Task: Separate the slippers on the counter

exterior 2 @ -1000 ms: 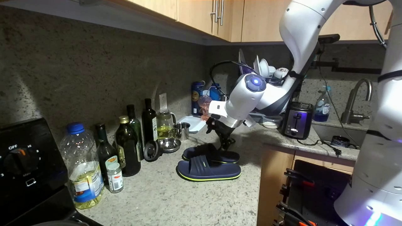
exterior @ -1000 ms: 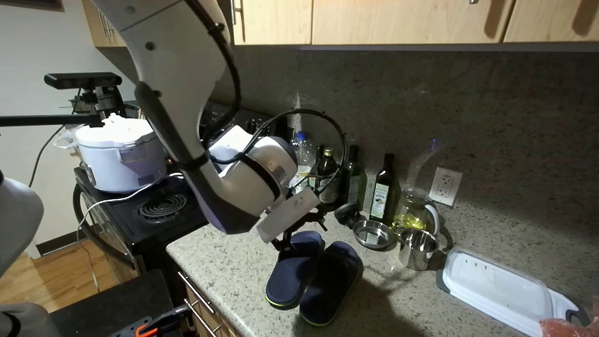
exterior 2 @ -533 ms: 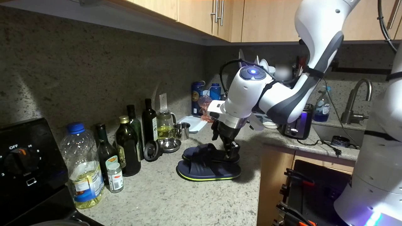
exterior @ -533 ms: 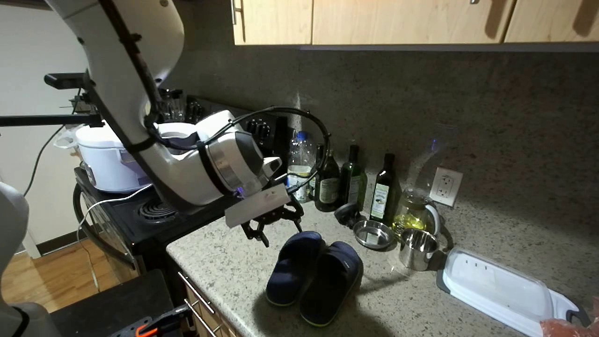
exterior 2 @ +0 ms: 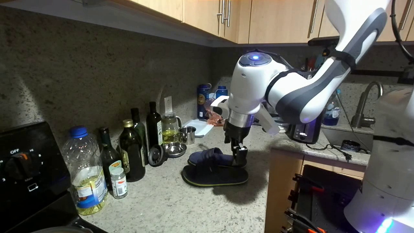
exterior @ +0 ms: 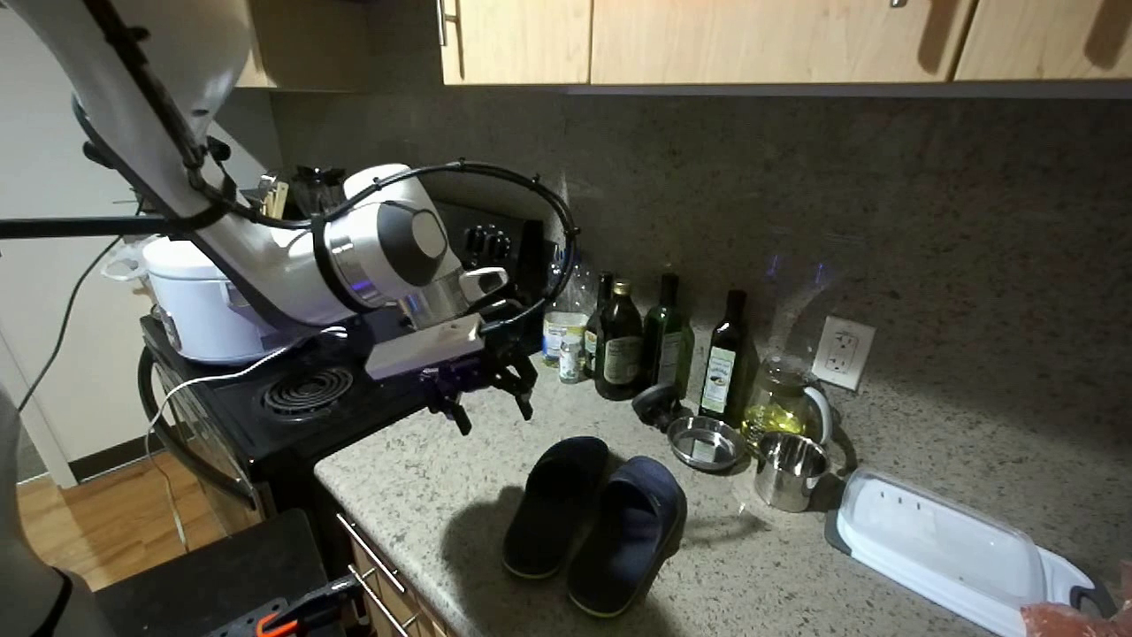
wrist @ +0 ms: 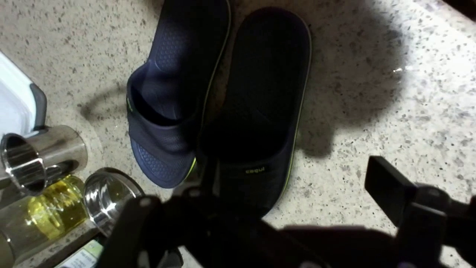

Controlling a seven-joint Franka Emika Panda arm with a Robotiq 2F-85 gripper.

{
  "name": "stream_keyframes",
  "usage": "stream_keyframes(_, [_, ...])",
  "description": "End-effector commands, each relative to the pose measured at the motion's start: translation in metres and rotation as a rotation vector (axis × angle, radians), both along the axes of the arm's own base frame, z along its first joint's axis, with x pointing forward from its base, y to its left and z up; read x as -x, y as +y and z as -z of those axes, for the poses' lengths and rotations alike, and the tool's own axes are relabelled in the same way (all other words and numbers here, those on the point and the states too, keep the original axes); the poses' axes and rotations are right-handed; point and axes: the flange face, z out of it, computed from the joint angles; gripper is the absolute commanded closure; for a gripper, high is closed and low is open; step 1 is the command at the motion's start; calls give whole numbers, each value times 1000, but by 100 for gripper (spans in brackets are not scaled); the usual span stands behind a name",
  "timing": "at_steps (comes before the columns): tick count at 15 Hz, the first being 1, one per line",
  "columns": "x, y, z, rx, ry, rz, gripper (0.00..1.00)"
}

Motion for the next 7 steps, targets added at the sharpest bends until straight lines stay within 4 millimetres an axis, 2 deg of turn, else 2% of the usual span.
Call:
stream_keyframes(1, [14, 10, -17, 14, -3, 143, 0])
stream_keyframes(3, [18, 12, -21, 18, -10, 210, 0])
stream_keyframes(4, [12, 10, -13, 11, 4, 152, 0])
stream_keyframes(7, [14, 13, -16, 11, -5, 186, 0])
